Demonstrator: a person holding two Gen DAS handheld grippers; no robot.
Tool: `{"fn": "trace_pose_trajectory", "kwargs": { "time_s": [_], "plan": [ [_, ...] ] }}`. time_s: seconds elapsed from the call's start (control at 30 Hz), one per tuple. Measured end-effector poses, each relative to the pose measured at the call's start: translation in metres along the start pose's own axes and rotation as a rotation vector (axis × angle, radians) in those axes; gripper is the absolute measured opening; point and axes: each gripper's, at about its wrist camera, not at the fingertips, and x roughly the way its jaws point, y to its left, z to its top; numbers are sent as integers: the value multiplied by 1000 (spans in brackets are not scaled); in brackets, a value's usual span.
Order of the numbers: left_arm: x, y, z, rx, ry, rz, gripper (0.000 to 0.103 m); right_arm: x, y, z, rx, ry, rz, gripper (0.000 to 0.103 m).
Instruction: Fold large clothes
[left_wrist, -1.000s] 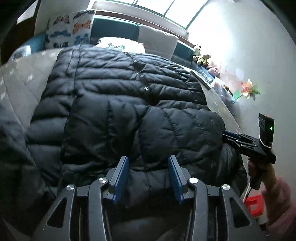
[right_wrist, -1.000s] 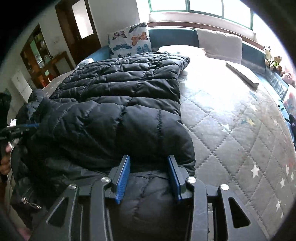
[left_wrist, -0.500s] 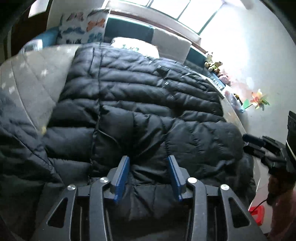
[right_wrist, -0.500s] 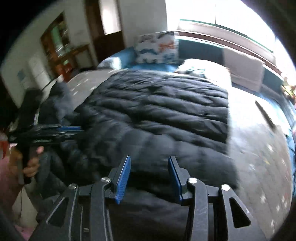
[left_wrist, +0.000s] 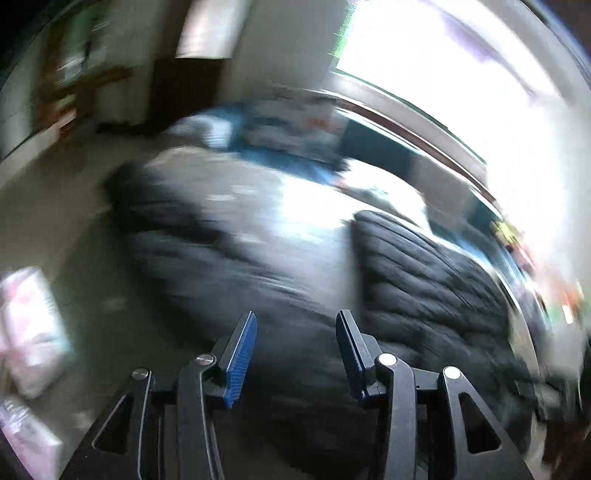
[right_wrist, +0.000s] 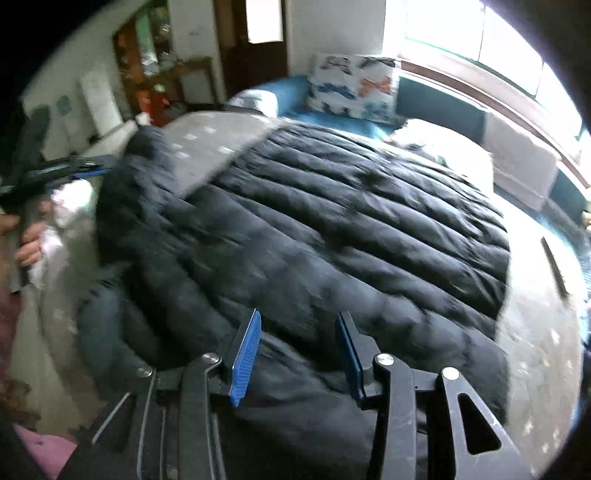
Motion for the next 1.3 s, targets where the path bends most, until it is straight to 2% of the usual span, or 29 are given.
{"fn": "trace_pose_trajectory", "kwargs": {
  "time_s": [0.1,0.2,0.3,0.4,0.53,0.6,0.7,0.77,0.8,0.83,0.93,1.07,1.2,1.3],
  "plan": [
    [11,54,14,-174,16,37,48,14,17,9,1,18,93,46],
    [34,103,22,-343,50,13,48,42,30,13,-27,64,98,46],
    [54,128,30,-429,58,-19,48,64,36,13,-32,112,98,46],
    [70,145,38,-455,71,-30,48,81,39,15,-49,163,72,46],
    [91,161,56,-470,71,-7,48,70,45,29,-88,124,61,46],
    [104,169,64,-498,69,-20,48,71,46,35,-83,107,85,46],
    [121,178,70,-541,65,-39,48,92,46,35,-84,140,82,47],
    [129,187,72,-578,50,-73,46,97,47,34,-89,146,79,48],
    [131,189,74,-587,36,-85,41,96,47,36,-91,141,80,48],
    [130,189,76,-588,24,-91,26,93,47,37,-89,138,83,48],
    [111,182,88,-557,-35,-114,12,78,43,38,-70,116,106,48],
    [61,136,116,-401,-153,-85,11,62,39,37,-60,73,104,48],
    [6,71,131,-245,-251,-117,11,44,32,33,-39,35,108,48],
    [-33,8,130,-108,-309,-153,11,23,24,29,-27,-7,110,48]
  ]
}}
